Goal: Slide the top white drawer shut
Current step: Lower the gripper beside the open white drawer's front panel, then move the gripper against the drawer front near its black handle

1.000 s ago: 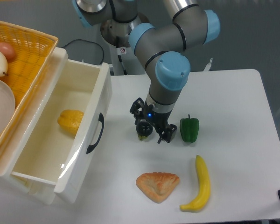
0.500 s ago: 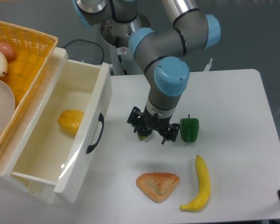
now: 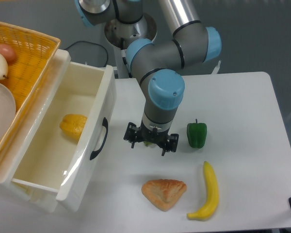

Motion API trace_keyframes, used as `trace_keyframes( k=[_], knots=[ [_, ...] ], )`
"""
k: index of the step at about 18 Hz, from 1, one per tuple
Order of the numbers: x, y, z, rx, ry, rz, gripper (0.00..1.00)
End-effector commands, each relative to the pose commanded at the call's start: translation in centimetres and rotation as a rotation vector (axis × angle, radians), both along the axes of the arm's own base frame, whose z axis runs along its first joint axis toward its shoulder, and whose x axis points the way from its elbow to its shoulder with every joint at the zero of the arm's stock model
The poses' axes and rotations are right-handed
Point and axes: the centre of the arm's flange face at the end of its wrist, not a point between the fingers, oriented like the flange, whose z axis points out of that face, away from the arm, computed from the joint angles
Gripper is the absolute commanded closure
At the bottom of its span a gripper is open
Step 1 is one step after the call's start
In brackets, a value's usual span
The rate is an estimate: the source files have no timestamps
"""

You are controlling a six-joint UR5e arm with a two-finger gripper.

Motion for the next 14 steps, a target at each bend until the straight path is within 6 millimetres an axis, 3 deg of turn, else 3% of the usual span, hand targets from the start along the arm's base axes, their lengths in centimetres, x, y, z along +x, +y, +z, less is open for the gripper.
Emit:
trace_keyframes(
  k=[8,14],
  knots=[
    [2.3,2.4,-1.7,-0.005,-0.005,-0.055,0.00],
    [2.6,2.8,-2.1,-0.004,-0.009,-0.066,0.00]
  ],
)
